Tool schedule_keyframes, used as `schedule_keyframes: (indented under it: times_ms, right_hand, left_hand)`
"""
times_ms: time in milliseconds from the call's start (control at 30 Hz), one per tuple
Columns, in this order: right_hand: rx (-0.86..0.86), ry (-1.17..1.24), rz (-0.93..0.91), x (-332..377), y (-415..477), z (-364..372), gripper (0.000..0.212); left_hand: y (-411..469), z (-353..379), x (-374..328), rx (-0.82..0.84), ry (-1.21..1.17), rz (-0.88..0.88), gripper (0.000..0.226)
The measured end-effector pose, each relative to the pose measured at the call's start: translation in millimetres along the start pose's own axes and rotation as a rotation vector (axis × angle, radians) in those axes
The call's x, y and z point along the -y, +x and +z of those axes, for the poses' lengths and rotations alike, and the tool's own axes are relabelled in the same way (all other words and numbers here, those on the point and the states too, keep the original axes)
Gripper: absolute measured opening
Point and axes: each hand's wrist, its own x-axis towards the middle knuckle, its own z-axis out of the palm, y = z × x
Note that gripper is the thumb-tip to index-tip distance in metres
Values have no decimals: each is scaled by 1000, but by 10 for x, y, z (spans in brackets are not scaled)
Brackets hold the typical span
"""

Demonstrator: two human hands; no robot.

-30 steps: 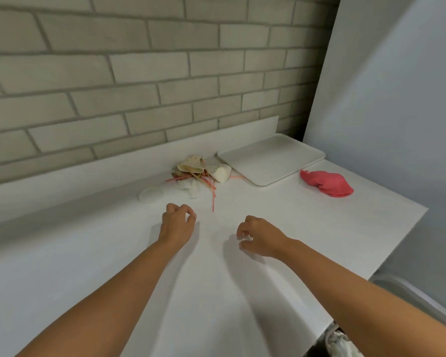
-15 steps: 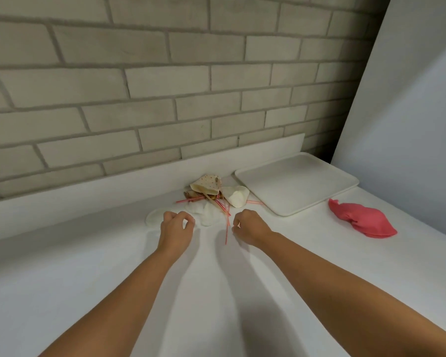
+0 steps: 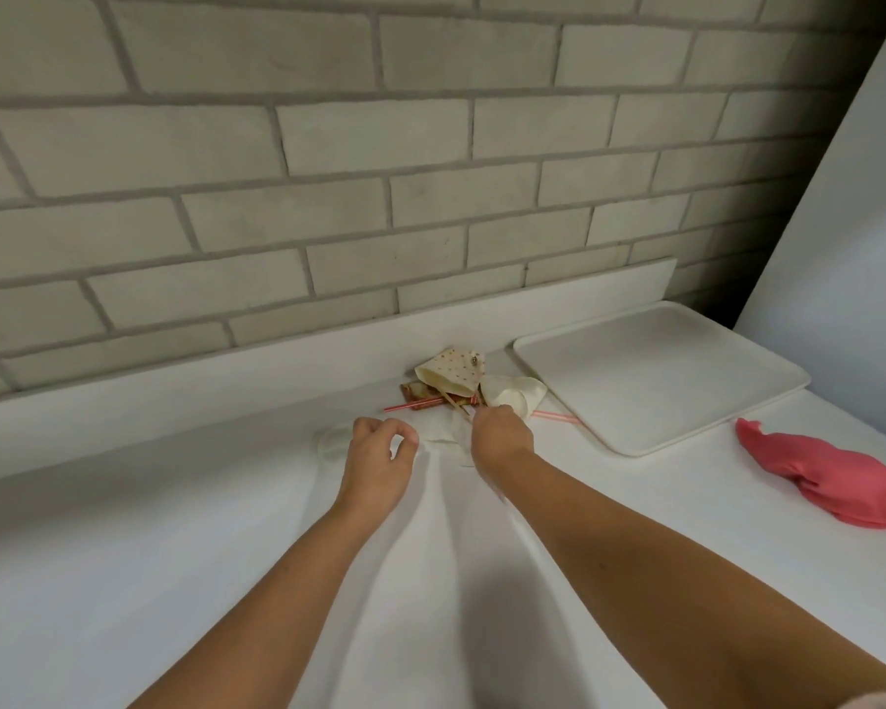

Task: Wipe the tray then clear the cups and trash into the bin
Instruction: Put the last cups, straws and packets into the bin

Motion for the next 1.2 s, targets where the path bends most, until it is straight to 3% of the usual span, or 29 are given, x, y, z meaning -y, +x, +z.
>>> schedule_keyframes:
  times_ms: [267,333,433,567,800,900,967,1100,1200]
  right_hand:
    - [140,5,41,-84,-172,40,44]
    - [216,70,62,-86,-230,-32,39]
    - [335,151,81,-118,-287,-159,11]
    - [443,492,99,-298,-375,-352,24]
    - [405,596,178,-411,-503,-660,17]
    - [370,828,136,-380,-601,-697,22]
    - [339,983,26,-315,-677,-683,28]
    - [324,1058,-47,-135,-754,-535,29]
    - [385,944,-59,4,-776,-353,24]
  left_hand:
    - [-92,39,57,45,-21,-53,10]
    - [-106,25,48,42,-24,-52,10]
    - [-127,14,12,48,-19,-58,10]
    - [-143,47,-57,58,-10,-56,12]
    - [-151,158,-177,69,-33,-57,22]
    - [-144,211,-244,112,-191,-142,31]
    - [-153,239,-320,179,-331,-297,42]
    - [-191,277,-446,307,-932,-571,75]
    - [-168,268,-461,283,-1163,-559,57]
